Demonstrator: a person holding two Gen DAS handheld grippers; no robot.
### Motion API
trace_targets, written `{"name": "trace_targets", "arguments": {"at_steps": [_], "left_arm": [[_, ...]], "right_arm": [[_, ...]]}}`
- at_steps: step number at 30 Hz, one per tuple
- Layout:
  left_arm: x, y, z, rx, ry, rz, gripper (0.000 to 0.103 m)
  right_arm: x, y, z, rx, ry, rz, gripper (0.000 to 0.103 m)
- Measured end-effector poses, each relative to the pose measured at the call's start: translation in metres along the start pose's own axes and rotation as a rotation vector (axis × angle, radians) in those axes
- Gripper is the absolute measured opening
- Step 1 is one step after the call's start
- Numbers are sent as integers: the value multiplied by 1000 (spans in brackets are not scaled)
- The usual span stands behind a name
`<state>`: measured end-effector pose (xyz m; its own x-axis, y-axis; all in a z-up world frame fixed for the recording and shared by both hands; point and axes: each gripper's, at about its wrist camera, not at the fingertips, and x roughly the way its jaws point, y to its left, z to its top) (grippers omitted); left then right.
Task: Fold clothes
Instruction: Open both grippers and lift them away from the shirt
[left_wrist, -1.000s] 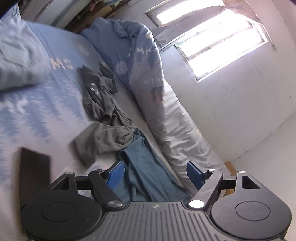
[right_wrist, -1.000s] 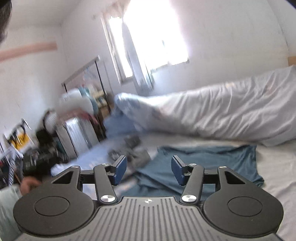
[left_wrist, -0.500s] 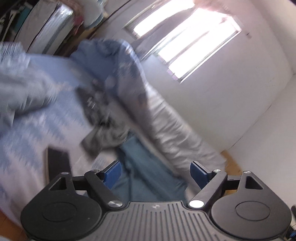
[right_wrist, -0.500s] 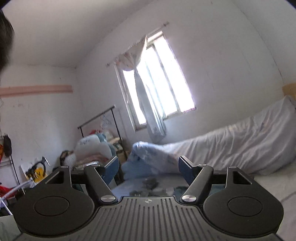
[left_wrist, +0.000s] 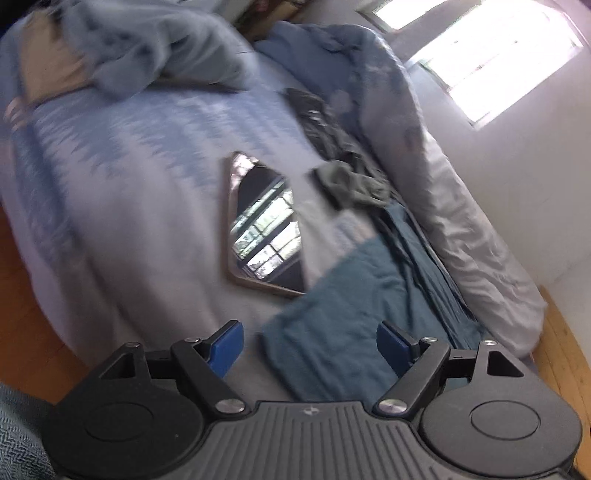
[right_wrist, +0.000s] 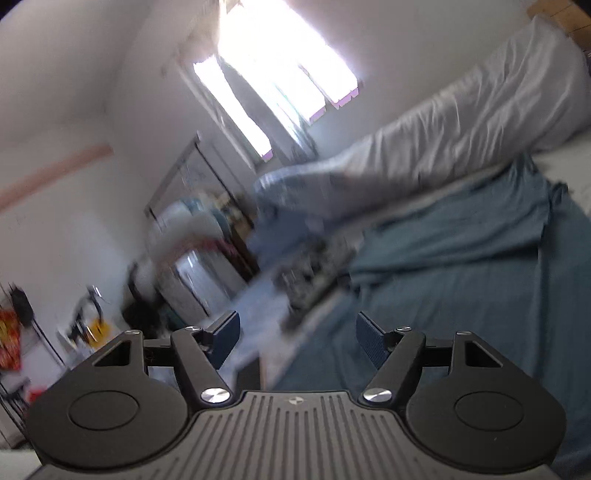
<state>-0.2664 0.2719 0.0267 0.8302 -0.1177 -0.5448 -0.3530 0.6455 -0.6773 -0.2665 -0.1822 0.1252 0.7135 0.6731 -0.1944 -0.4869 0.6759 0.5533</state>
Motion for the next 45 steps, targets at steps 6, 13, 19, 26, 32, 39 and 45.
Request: {"name": "trace_targets", "arguments": {"at_steps": [6, 13, 19, 26, 32, 39, 45], "left_arm": [[15, 10, -1, -25, -3, 34, 79], [18, 13, -5, -41, -8, 0, 76], [19, 10, -7, -29, 8, -1, 8], [2, 3, -16, -8, -40, -10, 0], [-21, -4, -26, 8, -46, -20, 0], [-51, -1, -26, -53, -105, -64, 0], [-46, 4, -22, -87, -70, -22, 0]], "right_arm": [[10, -8, -18, -24, 58, -29, 73], [9, -11, -19, 11, 58, -33, 73], [15, -5, -24, -14, 94, -7, 73], [26, -8, -34, -3, 158, -25, 73], [29, -9, -36, 10, 164, -38, 73], [35, -2, -41, -51, 198, -62, 73], [40, 11, -50, -199, 243, -109, 73]]}}
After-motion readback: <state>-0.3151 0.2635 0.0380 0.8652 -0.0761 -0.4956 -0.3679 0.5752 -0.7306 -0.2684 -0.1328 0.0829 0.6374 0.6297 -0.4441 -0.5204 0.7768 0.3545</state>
